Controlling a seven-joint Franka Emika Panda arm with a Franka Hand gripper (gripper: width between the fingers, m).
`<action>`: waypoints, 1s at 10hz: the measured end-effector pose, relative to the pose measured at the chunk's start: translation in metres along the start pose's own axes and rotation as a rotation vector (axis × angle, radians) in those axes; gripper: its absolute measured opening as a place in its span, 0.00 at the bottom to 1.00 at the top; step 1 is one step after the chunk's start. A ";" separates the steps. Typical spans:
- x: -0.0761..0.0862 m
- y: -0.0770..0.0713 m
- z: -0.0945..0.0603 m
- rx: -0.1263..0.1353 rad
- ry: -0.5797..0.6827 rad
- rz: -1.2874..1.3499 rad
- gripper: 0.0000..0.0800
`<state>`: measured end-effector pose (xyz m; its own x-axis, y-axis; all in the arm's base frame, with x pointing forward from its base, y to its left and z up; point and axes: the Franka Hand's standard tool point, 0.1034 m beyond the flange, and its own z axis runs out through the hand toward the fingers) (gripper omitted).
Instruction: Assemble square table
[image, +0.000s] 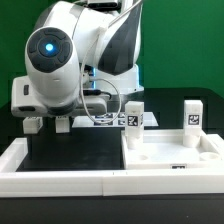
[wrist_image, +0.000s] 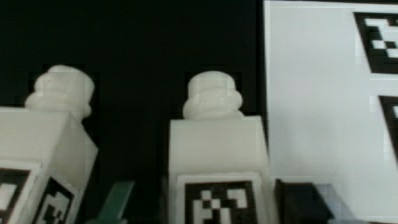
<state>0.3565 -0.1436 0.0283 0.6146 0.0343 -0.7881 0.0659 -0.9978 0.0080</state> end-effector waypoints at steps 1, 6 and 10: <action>-0.007 -0.004 -0.012 0.010 0.002 -0.006 0.36; -0.017 -0.014 -0.046 0.025 0.067 -0.023 0.36; -0.009 -0.013 -0.064 -0.001 0.329 -0.038 0.36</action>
Offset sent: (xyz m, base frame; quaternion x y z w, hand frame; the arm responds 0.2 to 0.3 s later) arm 0.0325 0.0145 0.0724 -0.0043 0.0373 0.0275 0.9989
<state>0.4005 -0.1275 0.0747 0.8326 0.0881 -0.5468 0.0943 -0.9954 -0.0169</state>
